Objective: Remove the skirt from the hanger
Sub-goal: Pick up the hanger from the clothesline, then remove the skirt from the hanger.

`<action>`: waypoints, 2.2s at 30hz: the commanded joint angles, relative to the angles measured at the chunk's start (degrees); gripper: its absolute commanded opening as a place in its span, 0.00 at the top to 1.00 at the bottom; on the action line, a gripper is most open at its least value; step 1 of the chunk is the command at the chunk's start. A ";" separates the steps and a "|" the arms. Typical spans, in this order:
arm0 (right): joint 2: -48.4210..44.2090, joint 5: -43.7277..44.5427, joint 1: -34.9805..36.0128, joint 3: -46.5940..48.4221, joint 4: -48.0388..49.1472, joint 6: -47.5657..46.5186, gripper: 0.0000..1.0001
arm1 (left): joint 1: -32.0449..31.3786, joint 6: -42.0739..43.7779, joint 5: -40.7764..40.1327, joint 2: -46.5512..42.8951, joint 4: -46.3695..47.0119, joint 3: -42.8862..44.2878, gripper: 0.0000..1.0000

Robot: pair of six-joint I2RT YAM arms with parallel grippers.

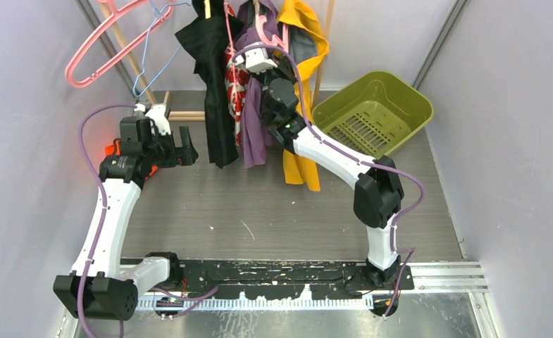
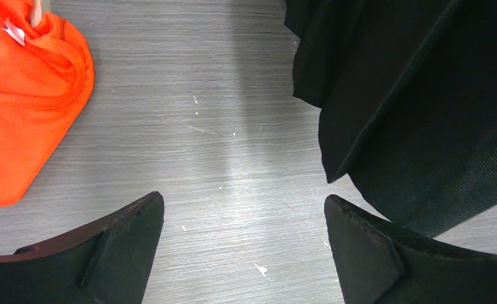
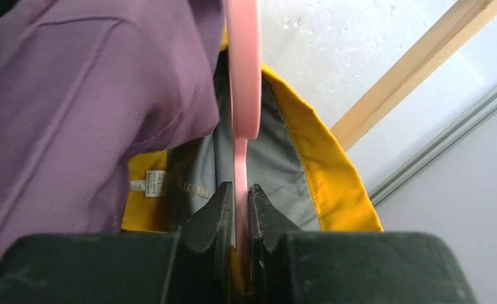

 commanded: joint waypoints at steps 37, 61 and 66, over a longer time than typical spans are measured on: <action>-47.92 -14.11 7.16 7.80 -84.33 60.23 0.99 | -32.76 -9.67 23.69 23.77 20.25 45.79 0.00; -50.33 -20.66 7.16 11.14 -88.63 64.30 0.99 | -41.94 3.08 4.87 31.07 12.07 46.71 0.01; -51.12 -21.46 7.21 10.91 -89.57 65.25 0.99 | -42.06 2.68 3.54 33.02 12.83 47.88 0.01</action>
